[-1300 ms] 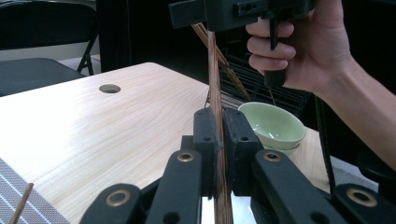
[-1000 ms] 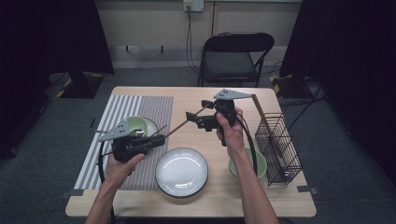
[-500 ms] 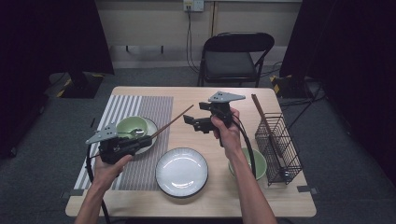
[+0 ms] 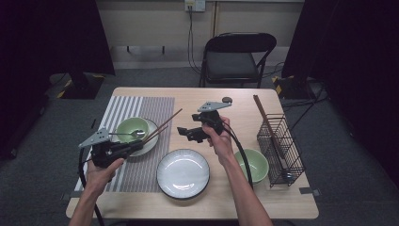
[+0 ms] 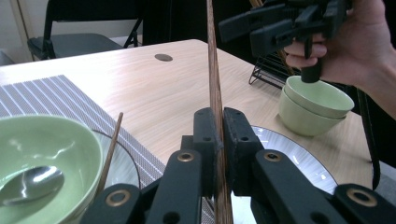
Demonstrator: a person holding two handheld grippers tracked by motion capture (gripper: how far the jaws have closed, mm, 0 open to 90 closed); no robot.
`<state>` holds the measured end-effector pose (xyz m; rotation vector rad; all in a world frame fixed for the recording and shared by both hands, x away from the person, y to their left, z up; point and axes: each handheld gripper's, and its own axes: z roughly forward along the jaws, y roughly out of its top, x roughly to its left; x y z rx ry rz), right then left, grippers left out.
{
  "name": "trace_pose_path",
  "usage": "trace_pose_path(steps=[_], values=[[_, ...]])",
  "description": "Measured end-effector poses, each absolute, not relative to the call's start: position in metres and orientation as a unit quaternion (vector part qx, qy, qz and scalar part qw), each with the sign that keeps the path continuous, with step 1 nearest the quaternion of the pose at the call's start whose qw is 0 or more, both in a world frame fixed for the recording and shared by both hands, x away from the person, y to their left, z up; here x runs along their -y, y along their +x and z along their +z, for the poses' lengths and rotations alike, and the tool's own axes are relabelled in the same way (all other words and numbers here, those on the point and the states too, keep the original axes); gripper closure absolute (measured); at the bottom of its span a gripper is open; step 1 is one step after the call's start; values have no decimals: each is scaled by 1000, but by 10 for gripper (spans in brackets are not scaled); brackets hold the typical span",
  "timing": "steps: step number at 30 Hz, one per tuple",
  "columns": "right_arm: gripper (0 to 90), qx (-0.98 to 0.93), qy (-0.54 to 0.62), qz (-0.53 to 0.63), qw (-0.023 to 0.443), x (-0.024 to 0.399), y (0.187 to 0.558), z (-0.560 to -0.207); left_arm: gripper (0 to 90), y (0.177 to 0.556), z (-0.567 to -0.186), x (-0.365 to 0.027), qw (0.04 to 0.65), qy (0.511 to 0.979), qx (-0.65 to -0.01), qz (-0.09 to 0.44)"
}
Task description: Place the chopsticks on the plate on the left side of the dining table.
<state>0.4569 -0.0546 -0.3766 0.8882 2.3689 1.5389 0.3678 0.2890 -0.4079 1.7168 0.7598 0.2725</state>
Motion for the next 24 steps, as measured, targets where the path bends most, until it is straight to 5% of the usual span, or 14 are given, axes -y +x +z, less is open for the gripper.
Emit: trace_pose_path(steps=[24], values=[[187, -816, 339, 459, 90, 53, 477, -443, 845, 378, -448, -304, 506, 777, -356, 114]])
